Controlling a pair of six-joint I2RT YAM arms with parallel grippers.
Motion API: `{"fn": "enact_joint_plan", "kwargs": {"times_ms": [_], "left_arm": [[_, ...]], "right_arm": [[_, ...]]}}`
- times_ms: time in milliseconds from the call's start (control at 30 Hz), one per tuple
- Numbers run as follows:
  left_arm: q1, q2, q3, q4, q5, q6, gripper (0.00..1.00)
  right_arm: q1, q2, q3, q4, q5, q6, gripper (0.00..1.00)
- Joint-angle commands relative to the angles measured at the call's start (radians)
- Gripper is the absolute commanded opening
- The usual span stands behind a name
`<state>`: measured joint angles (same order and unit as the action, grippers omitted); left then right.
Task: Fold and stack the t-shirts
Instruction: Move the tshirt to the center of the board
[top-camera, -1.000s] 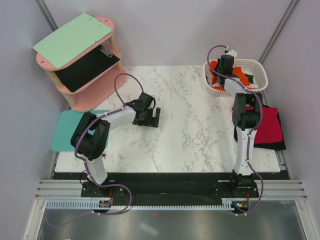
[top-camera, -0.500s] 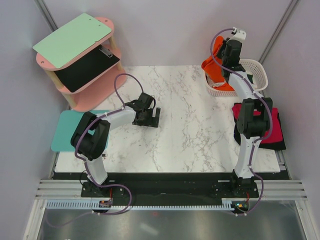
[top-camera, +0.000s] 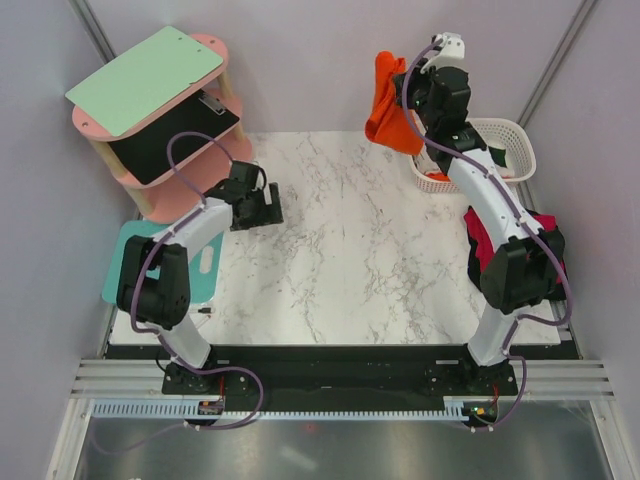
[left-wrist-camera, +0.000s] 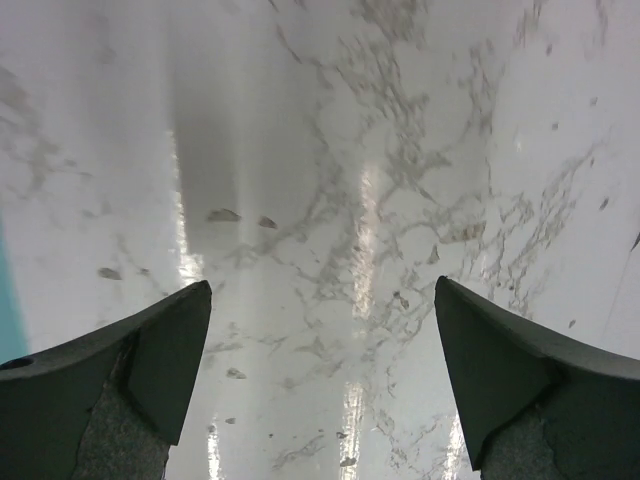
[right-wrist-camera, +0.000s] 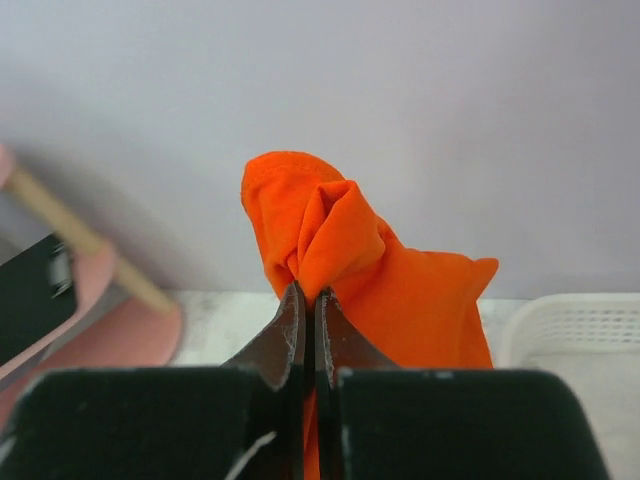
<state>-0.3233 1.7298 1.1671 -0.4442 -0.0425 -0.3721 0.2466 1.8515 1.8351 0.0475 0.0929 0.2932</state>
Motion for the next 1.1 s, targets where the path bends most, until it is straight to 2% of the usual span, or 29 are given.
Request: {"fn": "enact_joint_plan", "kwargs": {"times_ms": [0,133,300,533,667,833,867,900,933,1000,1033,1067], "left_arm": [[0.064,-0.124,0.077,-0.016,-0.034,-0.054,1.00],[0.073,-0.144,0.074,-0.019,-0.025,-0.057,1.00],[0.073,-0.116,0.068,-0.019,-0.020,-0.060,1.00],[0.073,-0.090,0.062,-0.018,-0.036,-0.056,1.00],[0.073,-0.090,0.059,-0.019,-0.062,-0.051,1.00],[0.073,-0.084,0.062,-0.019,-0.074,-0.044,1.00],[0.072,-0.082,0.060,-0.019,-0.074,-0.042,1.00],[0.072,-0.078,0.060,-0.019,-0.071,-0.039,1.00],[0.070,-0.076,0.057,-0.016,-0.060,-0.036,1.00],[0.067,-0.076,0.055,-0.007,-0.045,-0.027,1.00],[0.056,-0.085,0.045,0.004,-0.030,-0.022,1.00],[0.050,-0.094,0.036,0.031,-0.020,-0.008,1.00]], "right_arm": [[0.049,-0.103,-0.097,-0.041,-0.143,0.081,0.00],[0.101,-0.143,-0.189,-0.078,-0.274,0.116,0.00],[0.204,-0.149,-0.155,-0.175,-0.422,0.121,0.00],[0.246,-0.026,-0.043,-0.285,-0.798,0.170,0.00],[0.244,0.041,-0.050,-0.302,-0.846,0.160,0.00],[0.154,0.214,-0.027,-0.328,-0.858,0.149,0.00],[0.137,0.248,-0.005,-0.328,-0.851,0.141,0.04],[0.096,0.280,0.006,-0.328,-0.775,0.132,0.11],[0.076,0.337,0.012,-0.324,-0.739,0.130,0.38],[0.022,0.383,0.013,-0.258,-0.687,0.142,0.57],[0.007,0.402,0.001,-0.217,-0.674,0.159,0.71],[-0.006,0.403,-0.041,-0.127,-0.673,0.179,0.78]]}}
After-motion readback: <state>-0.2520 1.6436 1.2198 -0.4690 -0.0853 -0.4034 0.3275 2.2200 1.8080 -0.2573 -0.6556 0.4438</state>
